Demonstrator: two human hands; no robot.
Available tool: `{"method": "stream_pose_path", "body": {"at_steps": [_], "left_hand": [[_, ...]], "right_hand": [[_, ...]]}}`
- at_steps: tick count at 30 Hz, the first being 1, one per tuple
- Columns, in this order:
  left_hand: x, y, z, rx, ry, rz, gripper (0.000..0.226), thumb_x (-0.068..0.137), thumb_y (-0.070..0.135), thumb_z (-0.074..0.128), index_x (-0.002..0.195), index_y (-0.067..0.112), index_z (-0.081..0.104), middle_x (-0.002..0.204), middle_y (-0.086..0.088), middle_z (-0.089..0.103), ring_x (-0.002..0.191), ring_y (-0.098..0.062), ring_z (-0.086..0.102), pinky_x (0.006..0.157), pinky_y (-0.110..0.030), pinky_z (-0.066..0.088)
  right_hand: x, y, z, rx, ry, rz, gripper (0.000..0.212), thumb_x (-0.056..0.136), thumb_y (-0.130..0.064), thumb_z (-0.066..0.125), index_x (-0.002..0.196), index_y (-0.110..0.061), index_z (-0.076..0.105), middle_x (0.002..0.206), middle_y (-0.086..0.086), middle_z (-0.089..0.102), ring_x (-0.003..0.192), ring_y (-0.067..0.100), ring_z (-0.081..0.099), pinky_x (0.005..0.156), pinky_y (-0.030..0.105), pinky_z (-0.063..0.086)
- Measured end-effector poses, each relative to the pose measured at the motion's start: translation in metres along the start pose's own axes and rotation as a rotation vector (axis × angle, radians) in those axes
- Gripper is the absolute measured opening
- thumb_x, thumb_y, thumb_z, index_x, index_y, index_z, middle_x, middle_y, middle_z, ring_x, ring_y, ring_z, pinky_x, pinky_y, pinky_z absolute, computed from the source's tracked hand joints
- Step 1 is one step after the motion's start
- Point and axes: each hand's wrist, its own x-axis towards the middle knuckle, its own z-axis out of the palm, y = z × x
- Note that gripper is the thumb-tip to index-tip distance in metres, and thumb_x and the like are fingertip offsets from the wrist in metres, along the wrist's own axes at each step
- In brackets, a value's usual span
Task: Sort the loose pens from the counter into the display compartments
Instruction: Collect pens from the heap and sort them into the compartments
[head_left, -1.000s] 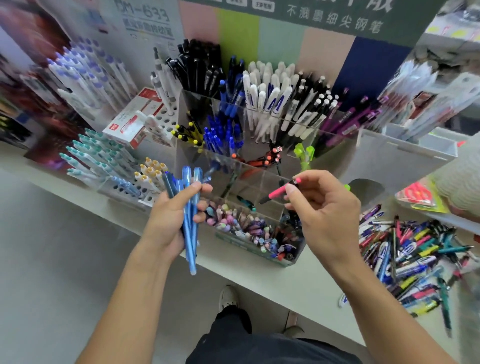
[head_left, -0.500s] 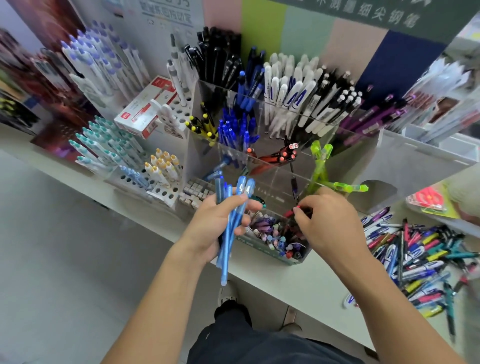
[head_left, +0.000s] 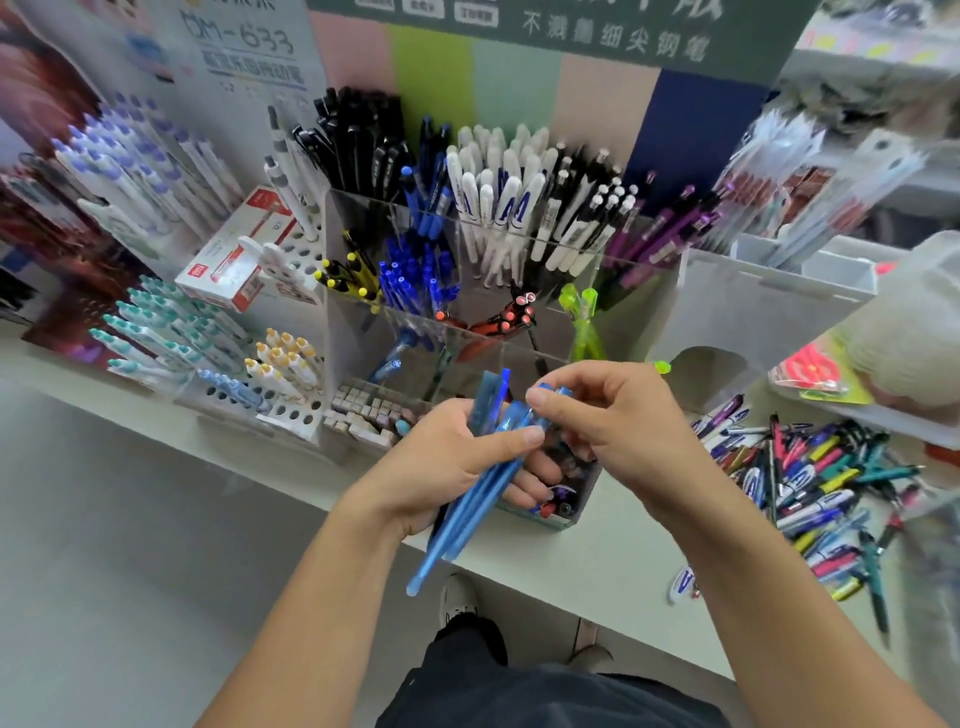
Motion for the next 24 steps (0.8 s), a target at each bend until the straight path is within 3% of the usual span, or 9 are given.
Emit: {"method": "stream_pose_path", "body": {"at_steps": [6, 9, 13, 16, 18, 20, 21, 23, 24], "left_hand": [[0.000, -0.002, -0.006, 0.035, 0.096, -0.005, 0.034, 0.088, 0.036, 0.067, 0.096, 0.003, 0.069, 0.085, -0.023, 0.074, 0.070, -0.029, 0.073, 0.059, -0.031, 0.059], [-0.001, -0.005, -0.011, 0.008, 0.220, 0.045, 0.032, 0.091, 0.036, 0.065, 0.090, 0.004, 0.069, 0.080, -0.023, 0.072, 0.065, -0.029, 0.072, 0.056, -0.032, 0.057], [0.004, -0.015, -0.015, 0.097, 0.382, 0.088, 0.032, 0.098, 0.035, 0.062, 0.083, 0.006, 0.067, 0.059, -0.006, 0.060, 0.051, -0.017, 0.056, 0.056, -0.029, 0.050], [0.003, -0.019, -0.012, 0.040, 0.332, 0.072, 0.032, 0.098, 0.039, 0.060, 0.085, 0.010, 0.061, 0.055, 0.000, 0.037, 0.046, -0.014, 0.033, 0.044, -0.023, 0.035], [0.001, -0.020, -0.010, -0.112, 0.259, 0.008, 0.025, 0.103, 0.035, 0.053, 0.096, 0.011, 0.056, 0.059, 0.000, 0.030, 0.047, -0.012, 0.024, 0.041, -0.021, 0.023], [-0.001, -0.019, -0.009, -0.270, 0.179, -0.016, 0.011, 0.099, 0.019, 0.048, 0.103, 0.009, 0.050, 0.061, -0.002, 0.033, 0.046, -0.011, 0.022, 0.041, -0.021, 0.019], [-0.002, -0.019, -0.009, -0.290, 0.154, -0.005, 0.013, 0.092, 0.014, 0.050, 0.104, 0.009, 0.049, 0.062, -0.004, 0.035, 0.046, -0.012, 0.023, 0.041, -0.021, 0.020], [-0.004, -0.019, -0.010, -0.235, 0.129, 0.031, 0.021, 0.082, 0.011, 0.053, 0.103, 0.009, 0.049, 0.066, -0.008, 0.042, 0.046, -0.012, 0.027, 0.042, -0.021, 0.022], [-0.006, -0.018, -0.010, -0.182, 0.109, 0.062, 0.017, 0.086, 0.011, 0.055, 0.103, 0.009, 0.051, 0.069, -0.009, 0.047, 0.046, -0.012, 0.031, 0.042, -0.021, 0.025]], "right_hand": [[0.003, -0.004, -0.009, 0.034, 0.062, -0.042, 0.010, 0.094, -0.012, 0.068, 0.088, -0.003, 0.068, 0.058, 0.001, 0.056, 0.048, 0.011, 0.046, 0.046, 0.019, 0.040], [0.005, -0.008, -0.020, 0.045, 0.042, -0.063, 0.012, 0.097, -0.011, 0.063, 0.091, -0.001, 0.062, 0.059, 0.004, 0.058, 0.047, 0.015, 0.046, 0.046, 0.023, 0.039], [0.001, -0.014, -0.022, -0.019, 0.002, -0.172, 0.009, 0.096, -0.006, 0.063, 0.087, -0.006, 0.062, 0.058, 0.000, 0.063, 0.045, 0.014, 0.049, 0.042, 0.019, 0.041], [0.002, -0.014, -0.022, -0.063, -0.040, -0.181, 0.008, 0.096, -0.005, 0.063, 0.093, -0.010, 0.068, 0.066, 0.000, 0.067, 0.054, 0.016, 0.054, 0.045, 0.022, 0.046], [0.004, -0.011, -0.024, -0.183, -0.110, -0.151, 0.013, 0.096, -0.008, 0.065, 0.098, -0.018, 0.072, 0.072, 0.009, 0.068, 0.055, 0.015, 0.054, 0.047, 0.024, 0.046], [0.005, -0.009, -0.023, -0.286, -0.182, -0.128, 0.016, 0.095, -0.012, 0.067, 0.104, -0.023, 0.074, 0.071, 0.012, 0.066, 0.054, 0.011, 0.052, 0.048, 0.022, 0.043], [0.005, -0.007, -0.021, -0.312, -0.210, -0.118, 0.017, 0.095, -0.013, 0.067, 0.107, -0.023, 0.074, 0.065, 0.004, 0.063, 0.052, 0.010, 0.050, 0.048, 0.021, 0.042], [0.006, -0.005, -0.014, -0.310, -0.257, -0.092, 0.021, 0.094, -0.014, 0.068, 0.113, -0.022, 0.073, 0.058, -0.007, 0.056, 0.050, 0.010, 0.045, 0.049, 0.022, 0.040], [0.007, -0.005, -0.010, -0.300, -0.278, -0.085, 0.022, 0.094, -0.014, 0.068, 0.115, -0.022, 0.073, 0.058, -0.006, 0.057, 0.051, 0.010, 0.044, 0.049, 0.023, 0.040]]}}
